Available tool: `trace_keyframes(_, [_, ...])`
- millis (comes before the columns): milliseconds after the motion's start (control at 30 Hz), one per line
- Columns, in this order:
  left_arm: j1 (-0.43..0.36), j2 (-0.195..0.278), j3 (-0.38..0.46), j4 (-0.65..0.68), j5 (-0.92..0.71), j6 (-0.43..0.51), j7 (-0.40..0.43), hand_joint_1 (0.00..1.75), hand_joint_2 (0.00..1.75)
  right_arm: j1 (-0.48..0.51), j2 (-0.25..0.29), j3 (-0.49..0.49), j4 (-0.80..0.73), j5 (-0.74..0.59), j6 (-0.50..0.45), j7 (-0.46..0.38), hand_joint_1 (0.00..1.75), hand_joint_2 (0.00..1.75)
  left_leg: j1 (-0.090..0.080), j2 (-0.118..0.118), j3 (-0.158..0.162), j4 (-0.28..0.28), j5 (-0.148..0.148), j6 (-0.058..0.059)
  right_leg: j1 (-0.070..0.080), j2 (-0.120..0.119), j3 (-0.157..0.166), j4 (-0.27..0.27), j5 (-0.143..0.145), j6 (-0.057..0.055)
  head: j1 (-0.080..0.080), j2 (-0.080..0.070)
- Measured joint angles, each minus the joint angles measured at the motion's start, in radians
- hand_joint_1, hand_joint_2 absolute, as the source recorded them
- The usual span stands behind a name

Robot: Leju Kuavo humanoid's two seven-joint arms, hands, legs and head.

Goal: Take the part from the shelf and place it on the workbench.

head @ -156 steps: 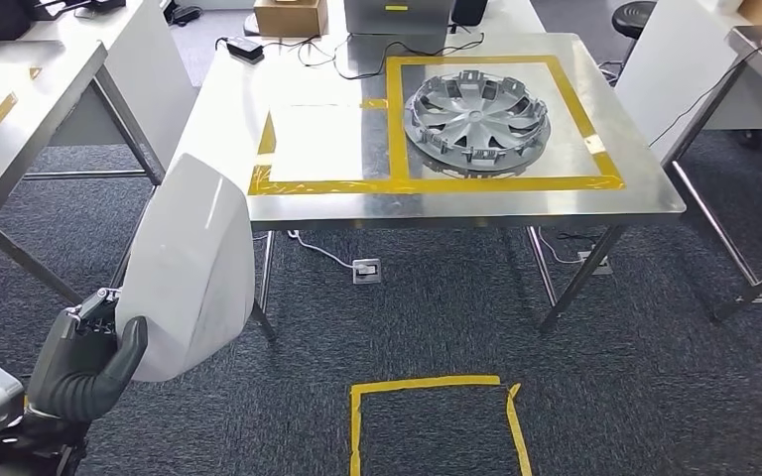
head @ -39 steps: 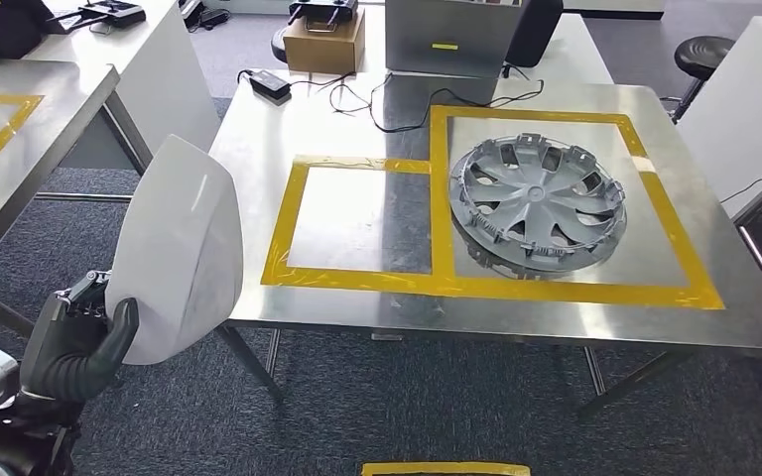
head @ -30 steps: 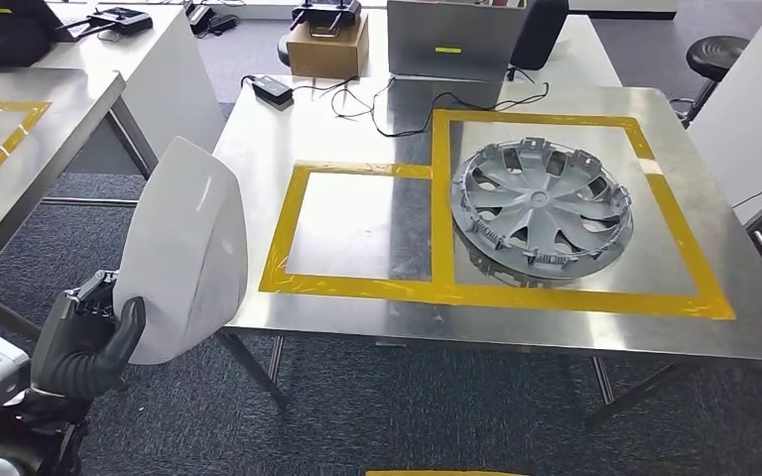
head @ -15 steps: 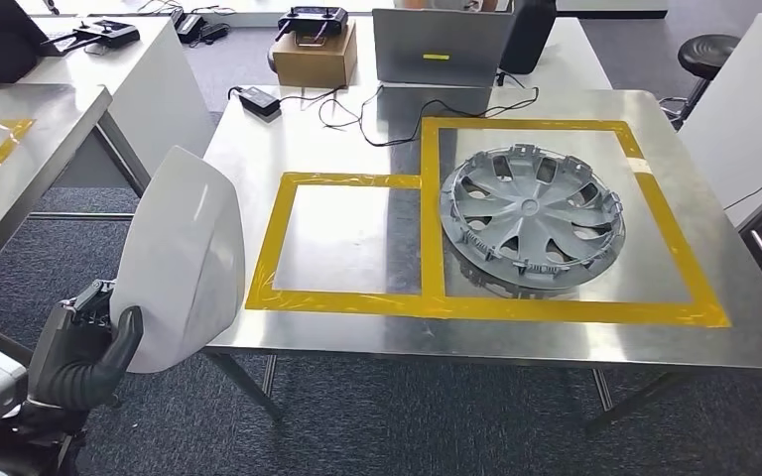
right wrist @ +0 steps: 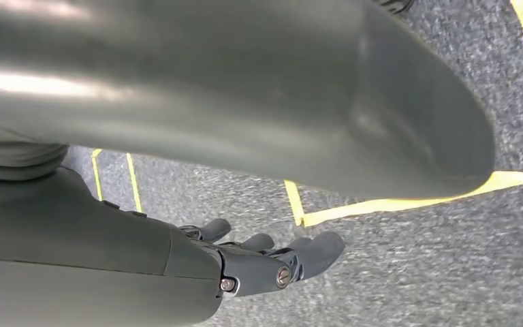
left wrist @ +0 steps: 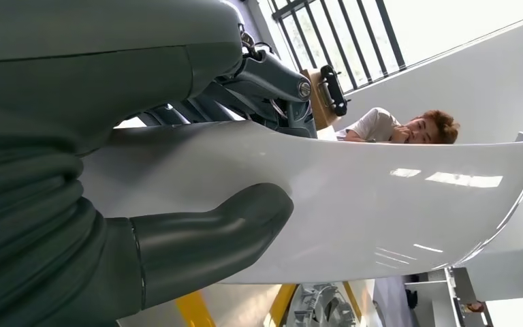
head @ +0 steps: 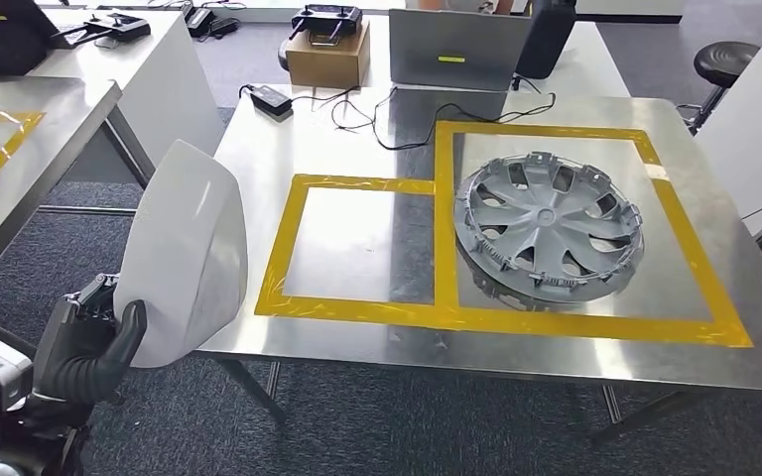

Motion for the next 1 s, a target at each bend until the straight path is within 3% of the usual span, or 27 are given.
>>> trace_keyframes(100, [-0.009, 0.0, -0.001, 0.016, -0.001, 0.0, 0.002, 1.75, 1.75, 0.001, 0.001, 0.0, 0.0, 0.002, 0.001, 0.002, 0.0, 0.0, -0.001, -0.001, 0.002, -0.002, -0.005, -0.014, 0.0, 0.001, 0.002, -0.008, -0.005, -0.022, -0.001, 0.0])
trace_keyframes(167, [-0.015, 0.0, -0.001, 0.028, -0.009, 0.007, 0.001, 1.75, 1.75, 0.001, 0.002, -0.001, 0.0, 0.003, 0.002, 0.0, 0.0, 0.0, 0.001, 0.002, -0.014, 0.038, -0.03, -0.024, -0.002, 0.001, 0.008, -0.011, -0.006, -0.035, -0.005, 0.0])
trace_keyframes(267, [-0.042, 0.001, -0.001, 0.079, -0.079, 0.07, 0.001, 1.75, 1.75, 0.002, 0.002, -0.001, 0.0, 0.01, 0.005, -0.004, 0.0, 0.0, 0.002, 0.004, -0.106, 0.214, -0.106, -0.033, -0.001, -0.001, 0.012, -0.012, -0.01, -0.045, -0.009, 0.0])
trace_keyframes(300, [-0.059, 0.003, -0.001, 0.115, -0.121, 0.105, 0.0, 1.75, 1.75, 0.002, 0.002, -0.001, 0.0, 0.013, 0.006, -0.004, 0.0, 0.0, 0.002, 0.004, -0.133, 0.258, -0.114, -0.033, 0.001, -0.001, 0.013, -0.012, -0.011, -0.047, -0.009, 0.0])
trace_keyframes(333, [-0.082, 0.006, -0.001, 0.161, -0.168, 0.14, -0.006, 1.75, 1.75, 0.002, 0.002, -0.001, 0.0, 0.017, 0.006, -0.005, 0.0, 0.0, 0.002, 0.004, -0.144, 0.269, -0.104, -0.032, 0.002, -0.002, 0.014, -0.012, -0.011, -0.048, -0.01, 0.0])
trace_keyframes(367, [-0.111, 0.01, 0.0, 0.216, -0.212, 0.169, -0.014, 1.75, 1.75, 0.002, 0.002, -0.001, 0.0, 0.019, 0.007, -0.005, 0.0, 0.0, 0.002, 0.004, -0.136, 0.242, -0.075, -0.028, 0.004, -0.002, 0.016, -0.011, -0.012, -0.048, -0.01, 0.0])
trace_keyframes(433, [-0.177, 0.019, 0.0, 0.329, -0.273, 0.205, -0.039, 1.75, 1.75, -0.001, 0.005, -0.001, 0.0, 0.023, 0.007, -0.005, 0.0, 0.0, -0.001, 0.004, -0.079, 0.112, -0.005, -0.014, 0.006, -0.001, 0.02, -0.012, -0.013, -0.047, -0.01, 0.0])
trace_keyframes(500, [-0.234, 0.027, -0.001, 0.424, -0.296, 0.216, -0.06, 1.75, 1.75, -0.003, 0.008, -0.001, 0.0, 0.024, 0.006, -0.005, 0.0, 0.0, -0.006, 0.006, -0.034, 0.014, 0.029, -0.007, 0.01, 0.001, 0.02, -0.01, -0.015, -0.042, -0.01, 0.0])
trace_keyframes(533, [-0.255, 0.029, -0.001, 0.463, -0.3, 0.218, -0.066, 1.75, 1.75, -0.003, 0.009, -0.001, 0.0, 0.024, 0.006, -0.005, 0.0, 0.0, -0.008, 0.007, -0.027, -0.003, 0.029, -0.009, 0.011, 0.001, 0.018, -0.009, -0.015, -0.041, -0.01, 0.0])
trace_keyframes(600, [-0.28, 0.03, -0.001, 0.518, -0.304, 0.218, -0.07, 1.75, 1.75, -0.002, 0.01, -0.001, 0.0, 0.024, 0.006, -0.005, 0.0, 0.0, -0.008, 0.007, -0.026, -0.008, 0.033, -0.015, 0.013, 0.002, 0.017, -0.011, -0.014, -0.04, -0.01, 0.0])
trace_keyframes(767, [-0.349, 0.031, -0.003, 0.642, -0.347, 0.238, -0.07, 1.75, 1.75, -0.001, 0.011, -0.001, 0.0, 0.034, 0.006, -0.01, 0.0, 0.0, -0.01, 0.006, -0.026, -0.007, 0.032, -0.005, 0.011, 0.001, 0.024, -0.024, -0.009, -0.031, -0.009, 0.0])
trace_keyframes(1000, [-0.602, 0.036, -0.033, 1.032, -0.474, 0.337, -0.029, 1.75, 1.75, -0.006, 0.011, -0.001, 0.0, 0.035, 0.001, -0.014, 0.0, 0.0, -0.012, 0.005, -0.027, -0.007, 0.034, 0.0, 0.01, 0.001, 0.025, -0.028, -0.004, -0.022, -0.01, 0.0])
